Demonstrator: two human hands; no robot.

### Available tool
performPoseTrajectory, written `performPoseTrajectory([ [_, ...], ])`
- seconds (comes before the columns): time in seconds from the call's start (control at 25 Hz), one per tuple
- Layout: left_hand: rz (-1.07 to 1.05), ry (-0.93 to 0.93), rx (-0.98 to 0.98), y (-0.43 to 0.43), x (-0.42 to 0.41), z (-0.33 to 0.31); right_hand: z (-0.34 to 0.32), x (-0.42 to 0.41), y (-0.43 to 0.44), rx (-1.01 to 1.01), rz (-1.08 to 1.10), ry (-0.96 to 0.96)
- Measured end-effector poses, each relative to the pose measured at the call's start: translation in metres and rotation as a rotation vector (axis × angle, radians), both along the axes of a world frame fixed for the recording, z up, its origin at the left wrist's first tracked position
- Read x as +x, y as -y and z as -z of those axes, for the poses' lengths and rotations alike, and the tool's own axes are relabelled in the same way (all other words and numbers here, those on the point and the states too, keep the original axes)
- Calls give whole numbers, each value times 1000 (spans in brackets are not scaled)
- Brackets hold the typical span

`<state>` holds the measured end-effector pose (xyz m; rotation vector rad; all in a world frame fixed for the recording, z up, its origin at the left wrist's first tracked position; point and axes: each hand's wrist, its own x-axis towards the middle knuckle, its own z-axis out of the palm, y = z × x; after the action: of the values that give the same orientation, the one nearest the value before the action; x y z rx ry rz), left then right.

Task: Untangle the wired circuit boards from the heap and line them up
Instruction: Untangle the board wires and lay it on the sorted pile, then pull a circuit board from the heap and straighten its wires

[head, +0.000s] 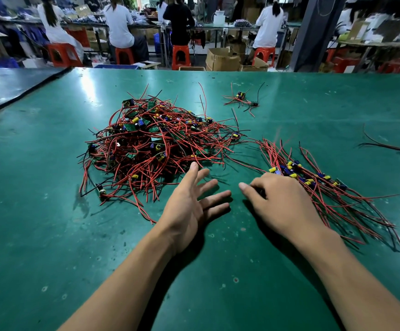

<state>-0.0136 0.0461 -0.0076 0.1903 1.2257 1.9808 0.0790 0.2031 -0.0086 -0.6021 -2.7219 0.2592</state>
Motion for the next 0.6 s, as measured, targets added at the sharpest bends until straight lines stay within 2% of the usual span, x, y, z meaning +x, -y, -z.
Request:
performPoseTrajectory([
  [0.12,-2,3,-21,0,0,1,-6,1,-1,48,131,28],
  [0.24,1,8,-33,1,-1,-3,-2,1,4,30,110,-92],
  [0.28,4,4,-37,1,-2,-3,-1,-1,8,-28,56,-174],
  [0.36,15,-3,-42,3,-4,-3,5,-8,23,-281,-35,-340],
  [0.44,27,-21,-56,4,-4,-4,10,-18,34,-579,29,-404],
  [0.52,26,-37,-74,5,-3,-4,8,-30,32,-661,97,-299],
  [0.6,27,-37,-81,6,-3,-3,-3,-41,19,-556,100,-89],
])
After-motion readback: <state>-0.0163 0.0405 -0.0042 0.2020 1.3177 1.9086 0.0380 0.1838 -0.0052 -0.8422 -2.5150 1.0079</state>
